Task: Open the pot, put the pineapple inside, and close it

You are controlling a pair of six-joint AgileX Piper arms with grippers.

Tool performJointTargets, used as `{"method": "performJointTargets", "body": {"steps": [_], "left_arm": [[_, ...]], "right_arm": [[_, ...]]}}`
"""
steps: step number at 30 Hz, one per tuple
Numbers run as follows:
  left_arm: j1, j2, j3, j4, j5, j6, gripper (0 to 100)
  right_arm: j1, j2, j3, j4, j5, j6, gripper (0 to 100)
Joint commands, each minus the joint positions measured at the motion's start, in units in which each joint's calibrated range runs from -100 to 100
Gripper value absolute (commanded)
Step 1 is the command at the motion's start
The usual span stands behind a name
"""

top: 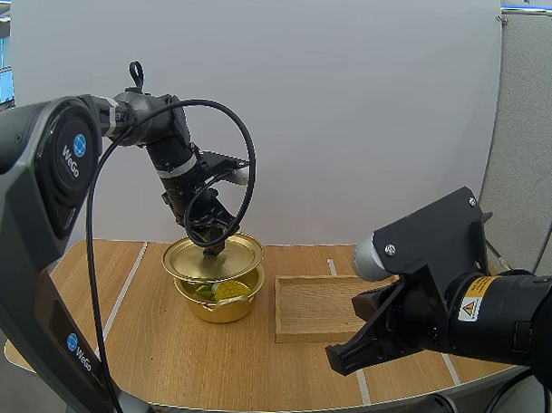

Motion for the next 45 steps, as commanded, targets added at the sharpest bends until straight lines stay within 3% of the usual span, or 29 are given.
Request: {"method": "performJointTargets", "body": {"steps": [1, 30, 45], "left_arm": [[-0.11, -0.04, 0.15, -1.13, -4.41, 0.65, 0], [-0.11, 13.19, 0.60, -3.39, -9.93, 1.75, 0], [-0.11, 13.22, 0.75, 0.52, -4.00, 1.75, 0]], "right_arm": [[-0.16, -0.51, 0.08, -0.27, 0.00, -0.54, 0], [-0.16, -0.51, 0.08, -1.25, 0.00, -0.54, 0], [-0.16, -0.51, 0.08, -1.25, 0.00, -0.54, 0]]}}
